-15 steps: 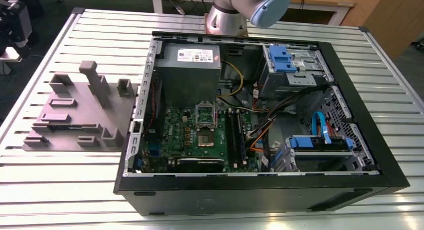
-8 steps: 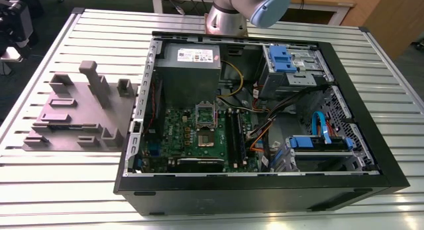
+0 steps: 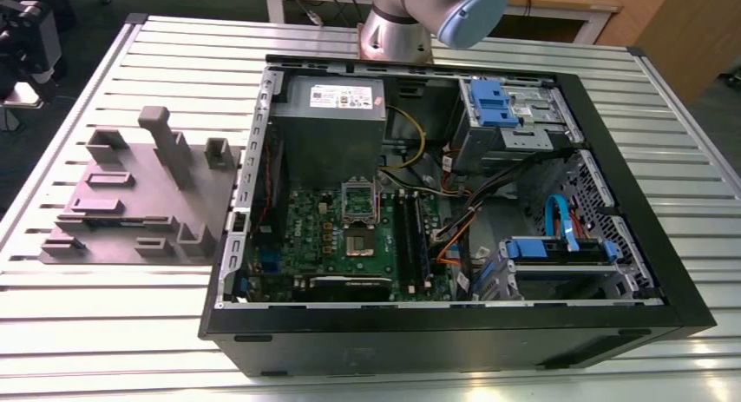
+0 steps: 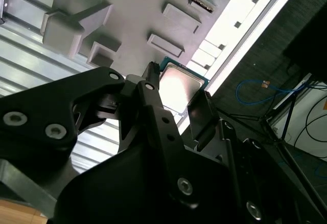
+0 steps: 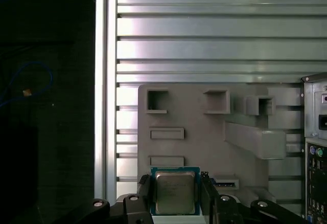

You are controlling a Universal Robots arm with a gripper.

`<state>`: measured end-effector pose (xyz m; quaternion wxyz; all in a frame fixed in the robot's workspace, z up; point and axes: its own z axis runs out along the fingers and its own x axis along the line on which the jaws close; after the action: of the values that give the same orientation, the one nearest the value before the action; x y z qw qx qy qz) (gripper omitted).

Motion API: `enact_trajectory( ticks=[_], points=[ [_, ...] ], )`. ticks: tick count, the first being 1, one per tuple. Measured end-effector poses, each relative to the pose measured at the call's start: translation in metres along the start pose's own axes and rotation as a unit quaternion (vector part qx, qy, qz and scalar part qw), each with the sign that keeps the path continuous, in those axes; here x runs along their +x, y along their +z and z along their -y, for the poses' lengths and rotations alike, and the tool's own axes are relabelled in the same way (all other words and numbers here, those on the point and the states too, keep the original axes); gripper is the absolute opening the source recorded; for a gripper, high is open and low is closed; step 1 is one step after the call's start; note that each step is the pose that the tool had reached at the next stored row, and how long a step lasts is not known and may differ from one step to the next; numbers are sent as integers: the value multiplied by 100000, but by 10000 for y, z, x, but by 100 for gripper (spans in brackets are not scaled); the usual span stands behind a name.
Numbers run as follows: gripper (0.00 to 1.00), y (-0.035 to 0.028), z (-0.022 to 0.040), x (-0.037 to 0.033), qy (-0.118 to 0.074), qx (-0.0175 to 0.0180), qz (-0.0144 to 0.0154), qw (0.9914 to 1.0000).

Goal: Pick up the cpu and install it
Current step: 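Pick up the cpu and move it towards the insertion slot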

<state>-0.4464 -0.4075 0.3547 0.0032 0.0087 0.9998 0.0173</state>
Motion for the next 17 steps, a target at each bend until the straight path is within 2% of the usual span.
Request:
enact_trajectory(
  ticks=[5, 13, 17],
  points=[
    [47, -6, 0, -1, 1, 2, -2, 100000],
    [47, -118, -4, -2, -3, -3, 4, 100000],
    [47, -120, -4, -2, -1, -8, 15, 100000]
  ],
)
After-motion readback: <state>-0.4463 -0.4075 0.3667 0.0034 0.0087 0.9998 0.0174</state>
